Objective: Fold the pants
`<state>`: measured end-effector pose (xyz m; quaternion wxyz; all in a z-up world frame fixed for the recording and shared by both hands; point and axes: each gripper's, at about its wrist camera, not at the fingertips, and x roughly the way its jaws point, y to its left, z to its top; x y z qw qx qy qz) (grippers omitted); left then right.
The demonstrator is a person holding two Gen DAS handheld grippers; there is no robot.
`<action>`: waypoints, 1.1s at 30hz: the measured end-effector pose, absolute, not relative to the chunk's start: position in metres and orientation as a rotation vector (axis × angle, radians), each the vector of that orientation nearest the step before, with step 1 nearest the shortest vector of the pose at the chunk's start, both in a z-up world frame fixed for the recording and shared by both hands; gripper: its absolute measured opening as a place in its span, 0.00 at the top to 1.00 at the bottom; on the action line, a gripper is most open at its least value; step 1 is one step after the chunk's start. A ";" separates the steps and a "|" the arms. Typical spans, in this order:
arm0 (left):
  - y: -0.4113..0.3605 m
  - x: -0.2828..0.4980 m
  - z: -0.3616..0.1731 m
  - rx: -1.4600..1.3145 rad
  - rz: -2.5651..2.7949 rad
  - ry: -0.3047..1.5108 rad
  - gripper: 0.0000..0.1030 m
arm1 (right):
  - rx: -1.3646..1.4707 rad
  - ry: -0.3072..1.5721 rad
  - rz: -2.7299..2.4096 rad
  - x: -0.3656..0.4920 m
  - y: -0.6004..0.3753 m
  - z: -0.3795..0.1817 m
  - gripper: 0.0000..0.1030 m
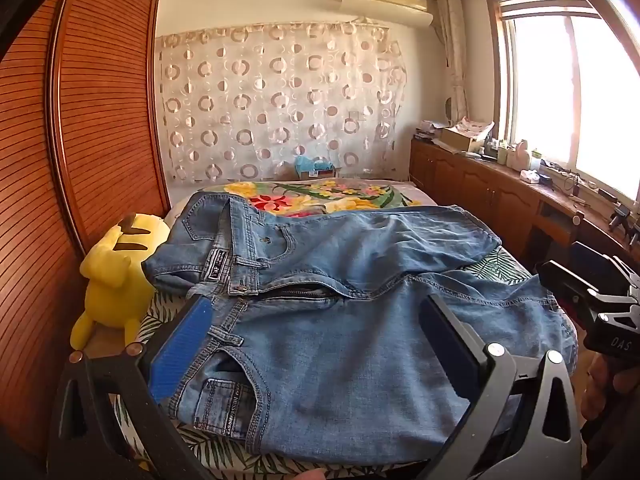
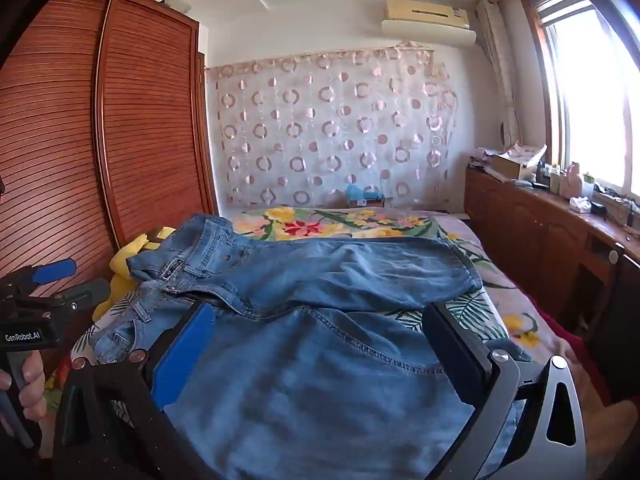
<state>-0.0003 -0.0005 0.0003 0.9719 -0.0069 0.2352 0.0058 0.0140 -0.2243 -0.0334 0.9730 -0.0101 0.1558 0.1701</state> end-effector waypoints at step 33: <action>-0.006 -0.002 0.002 -0.013 0.015 0.460 0.00 | -0.019 0.325 0.336 0.012 -0.222 -0.036 0.00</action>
